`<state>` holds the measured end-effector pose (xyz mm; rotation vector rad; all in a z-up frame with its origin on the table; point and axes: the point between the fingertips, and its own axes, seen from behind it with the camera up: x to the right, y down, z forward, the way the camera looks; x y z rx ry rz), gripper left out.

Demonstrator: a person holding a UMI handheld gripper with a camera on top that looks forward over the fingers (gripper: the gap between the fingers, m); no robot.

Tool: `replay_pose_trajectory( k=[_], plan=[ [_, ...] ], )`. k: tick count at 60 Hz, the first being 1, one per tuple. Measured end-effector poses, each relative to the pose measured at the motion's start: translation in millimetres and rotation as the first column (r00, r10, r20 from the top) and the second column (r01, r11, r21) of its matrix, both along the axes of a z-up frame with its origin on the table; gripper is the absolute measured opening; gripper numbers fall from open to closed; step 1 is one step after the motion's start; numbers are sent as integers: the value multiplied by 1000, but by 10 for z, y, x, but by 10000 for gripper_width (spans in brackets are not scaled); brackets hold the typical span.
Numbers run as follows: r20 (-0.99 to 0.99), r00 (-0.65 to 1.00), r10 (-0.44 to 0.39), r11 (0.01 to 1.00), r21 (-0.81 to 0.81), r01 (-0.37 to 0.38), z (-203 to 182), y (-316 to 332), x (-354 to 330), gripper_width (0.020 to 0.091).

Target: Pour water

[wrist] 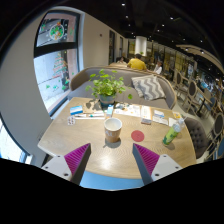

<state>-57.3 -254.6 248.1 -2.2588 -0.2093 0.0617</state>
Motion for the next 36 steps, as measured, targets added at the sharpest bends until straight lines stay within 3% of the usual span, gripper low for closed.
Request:
replay_pose_trajectory(
  k=[9, 19, 36],
  plan=[
    [-15, 999, -42, 999, -6, 42, -31, 69, 260, 857],
    [-24, 996, -81, 997, 10, 81, -169, 320, 1077, 854],
    [-44, 984, -172, 985, 11, 172, -837, 846, 2481, 855]
  ],
)
